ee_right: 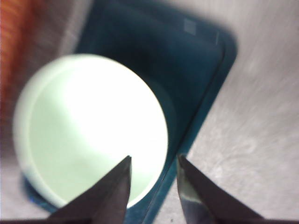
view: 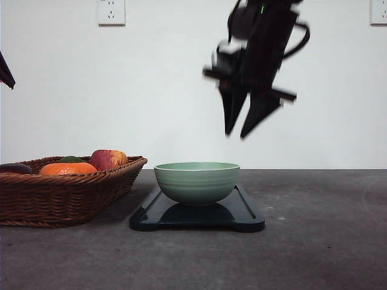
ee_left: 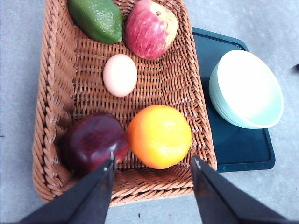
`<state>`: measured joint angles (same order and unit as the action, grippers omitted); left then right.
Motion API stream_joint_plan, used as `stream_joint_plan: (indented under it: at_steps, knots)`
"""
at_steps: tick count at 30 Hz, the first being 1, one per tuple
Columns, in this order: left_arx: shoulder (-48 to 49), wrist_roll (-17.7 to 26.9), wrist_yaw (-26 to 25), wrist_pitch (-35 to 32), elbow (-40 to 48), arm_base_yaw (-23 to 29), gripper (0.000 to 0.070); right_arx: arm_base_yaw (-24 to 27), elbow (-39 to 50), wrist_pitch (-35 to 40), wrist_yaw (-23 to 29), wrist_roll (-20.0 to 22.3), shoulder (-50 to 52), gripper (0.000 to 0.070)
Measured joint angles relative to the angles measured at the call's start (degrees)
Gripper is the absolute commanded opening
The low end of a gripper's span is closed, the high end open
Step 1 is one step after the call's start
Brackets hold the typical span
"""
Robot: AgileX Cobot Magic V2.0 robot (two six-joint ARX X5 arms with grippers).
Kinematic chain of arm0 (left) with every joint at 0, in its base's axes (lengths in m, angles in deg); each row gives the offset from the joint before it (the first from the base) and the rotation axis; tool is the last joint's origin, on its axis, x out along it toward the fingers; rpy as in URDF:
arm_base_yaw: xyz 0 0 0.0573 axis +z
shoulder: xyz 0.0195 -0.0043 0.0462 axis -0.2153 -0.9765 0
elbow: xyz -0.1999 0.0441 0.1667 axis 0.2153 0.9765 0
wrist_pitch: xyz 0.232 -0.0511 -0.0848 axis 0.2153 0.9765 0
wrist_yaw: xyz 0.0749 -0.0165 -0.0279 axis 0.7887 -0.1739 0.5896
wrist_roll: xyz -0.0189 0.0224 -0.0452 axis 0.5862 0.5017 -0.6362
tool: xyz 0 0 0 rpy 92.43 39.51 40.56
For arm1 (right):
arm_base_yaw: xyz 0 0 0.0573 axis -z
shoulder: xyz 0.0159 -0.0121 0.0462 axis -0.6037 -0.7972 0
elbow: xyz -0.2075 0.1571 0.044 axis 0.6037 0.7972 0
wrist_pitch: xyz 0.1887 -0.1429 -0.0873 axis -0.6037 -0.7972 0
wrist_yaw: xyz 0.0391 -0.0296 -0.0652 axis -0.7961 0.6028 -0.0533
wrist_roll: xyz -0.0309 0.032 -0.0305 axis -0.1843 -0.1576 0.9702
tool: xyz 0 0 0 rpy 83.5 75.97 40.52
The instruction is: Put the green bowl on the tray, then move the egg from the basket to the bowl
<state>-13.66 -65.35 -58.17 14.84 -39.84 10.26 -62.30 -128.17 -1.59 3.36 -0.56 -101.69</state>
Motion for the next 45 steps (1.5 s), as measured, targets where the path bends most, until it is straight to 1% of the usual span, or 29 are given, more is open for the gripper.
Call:
stream_joint_plan:
  at_steps: [2, 4, 11, 14, 16, 23, 29, 32, 34, 37, 41, 45]
  knots:
    - [0.0, 0.0, 0.0, 0.0, 0.0, 0.0, 0.0312, 0.0, 3.1, 3.4, 0.5, 0.4, 3.9, 0.0187]
    - [0.0, 0.0, 0.0, 0.0, 0.0, 0.0, 0.0312, 0.0, 8.2, 7.4, 0.8, 0.6, 7.9, 0.0187]
    - [0.0, 0.1, 0.0, -0.2, 0.0, 0.0, 0.0312, 0.0, 34.1, 23.9, 1.0, 2.0, 23.2, 0.0186]
    - [0.0, 0.7, 0.0, -0.2, 0.0, 0.0, 0.0312, 0.0, 42.4, 28.7, 1.0, 2.2, 31.0, 0.0186]
    - [0.0, 1.1, 0.0, -0.2, 0.0, 0.0, 0.0312, 0.0, 47.1, 30.2, 1.0, 2.6, 36.5, 0.0186]
    - [0.0, 1.5, 0.0, -0.2, 0.0, 0.0, 0.0323, 0.0, 59.2, 29.5, 1.0, 4.0, 51.9, 0.0186]
    - [-0.2, 1.5, 0.0, 0.5, 0.0, -0.5, 0.0323, 0.0, 63.9, 26.0, 1.1, 4.7, 62.5, 0.0186]
    - [-2.0, 1.5, 0.0, 1.3, -1.1, -1.3, 0.0326, 0.0, 64.6, 22.9, 1.3, 5.2, 64.0, 0.0186]
    - [-4.3, 1.8, 0.4, 2.5, -3.1, -1.8, 0.0361, 0.0, 64.6, 21.9, 1.3, 5.3, 63.9, 0.0186]
    - [-8.3, 3.4, 2.4, 4.1, -7.2, -3.3, 0.039, 0.0, 64.6, 21.2, 1.4, 5.5, 63.9, 0.0186]
    - [-15.1, 5.8, 5.0, 5.4, -13.3, -5.0, 0.039, 0.0, 64.6, 21.3, 1.4, 5.5, 63.9, 0.0186]
    - [-22.5, 7.5, 6.2, 6.1, -19.1, -6.2, 0.0391, 0.0, 64.6, 21.4, 1.4, 5.5, 63.9, 0.0186]
